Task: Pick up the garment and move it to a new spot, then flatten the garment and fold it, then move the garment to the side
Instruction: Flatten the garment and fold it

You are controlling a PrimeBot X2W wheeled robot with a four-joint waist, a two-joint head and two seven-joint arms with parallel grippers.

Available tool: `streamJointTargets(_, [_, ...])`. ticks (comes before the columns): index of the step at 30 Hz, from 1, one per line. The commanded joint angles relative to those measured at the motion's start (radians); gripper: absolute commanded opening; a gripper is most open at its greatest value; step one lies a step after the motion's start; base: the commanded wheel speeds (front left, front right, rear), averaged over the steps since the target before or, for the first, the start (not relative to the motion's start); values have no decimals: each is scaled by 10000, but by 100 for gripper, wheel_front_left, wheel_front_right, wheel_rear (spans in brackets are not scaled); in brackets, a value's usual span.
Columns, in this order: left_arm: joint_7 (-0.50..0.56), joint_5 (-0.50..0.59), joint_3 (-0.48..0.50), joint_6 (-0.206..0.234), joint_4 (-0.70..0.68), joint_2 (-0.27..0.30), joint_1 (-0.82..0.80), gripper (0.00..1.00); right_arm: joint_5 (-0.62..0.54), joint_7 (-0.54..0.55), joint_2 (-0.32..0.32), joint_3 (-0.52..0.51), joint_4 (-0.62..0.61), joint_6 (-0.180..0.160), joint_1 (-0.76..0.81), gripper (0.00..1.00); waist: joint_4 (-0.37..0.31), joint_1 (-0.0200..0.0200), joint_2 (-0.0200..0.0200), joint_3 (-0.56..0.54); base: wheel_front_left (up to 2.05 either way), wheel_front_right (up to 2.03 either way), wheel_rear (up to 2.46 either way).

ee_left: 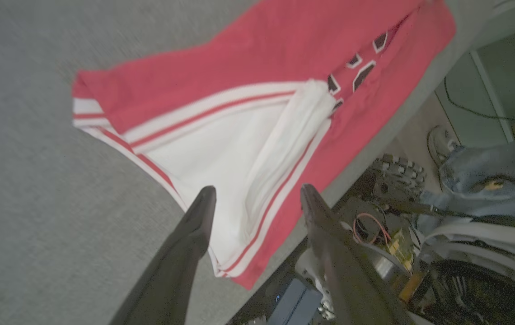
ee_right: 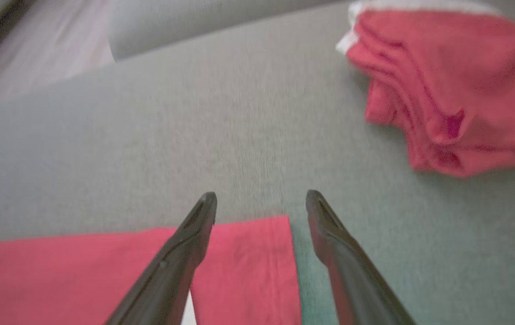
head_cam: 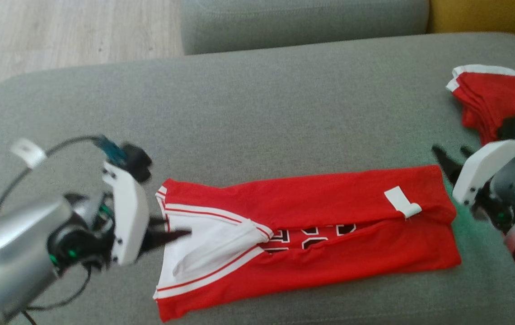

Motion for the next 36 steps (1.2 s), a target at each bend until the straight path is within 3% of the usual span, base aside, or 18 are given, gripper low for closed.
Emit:
streamJointTargets(1, [-493,162,803,14,-216,506,-737,100,79,-469,-267,-113,-445,-7,-144,100,26,0,-1,-132,0,0,0])
streamJointTargets(4, [-1954,818,1348,345,-322,636,-883,100,-5,-1529,-377,-507,-945,-7,-179,100,52,0,-1,-325,0,0,0])
streamJointTargets(6, [-3090,1229,1717,841,-402,633,-794,100,-113,-2223,-381,-807,-1282,-7,-95,100,61,0,-1,-438,0,0,0])
streamJointTargets(12, [-6635,2433,2698,2933,-712,589,28,100,-1020,-3937,-232,-1970,-1795,-7,542,100,94,0,-1,-613,0,0,0])
streamJointTargets(15, [-8025,2565,3148,3738,-804,569,704,100,-1662,-4605,94,-2682,-2279,-7,1031,100,112,0,-1,-630,0,0,0])
streamJointTargets(20, [-8720,2614,4299,4741,-1078,468,2054,100,-2778,-4901,724,-3728,-3864,-7,2360,100,85,0,-1,-550,0,0,0])
streamJointTargets(22, [-8739,3035,5332,5064,-1395,151,2735,100,-3132,-4925,1018,-4114,-4522,-7,3001,100,71,0,-1,-493,0,0,0])
streamJointTargets(25, [-8744,3990,6926,5232,-1886,-615,4085,100,-3648,-4918,1400,-4624,-5265,-7,3943,100,71,0,-1,-415,0,0,0])
streamJointTargets(30, [-8746,5647,8882,4940,-2407,-2112,6008,100,-4025,-4565,2018,-5423,-6109,-7,5134,100,125,0,-1,-320,0,0,0])
streamJointTargets(34, [-8747,6805,9637,4323,-2559,-3234,6916,100,-4369,-4110,2331,-5998,-6410,-7,5652,100,178,0,-1,-215,0,0,0])
streamJointTargets(36, [-8747,7050,9752,4169,-2530,-3453,7035,100,-4466,-3960,2395,-6109,-6420,-7,5712,100,194,0,-1,-202,0,0,0])
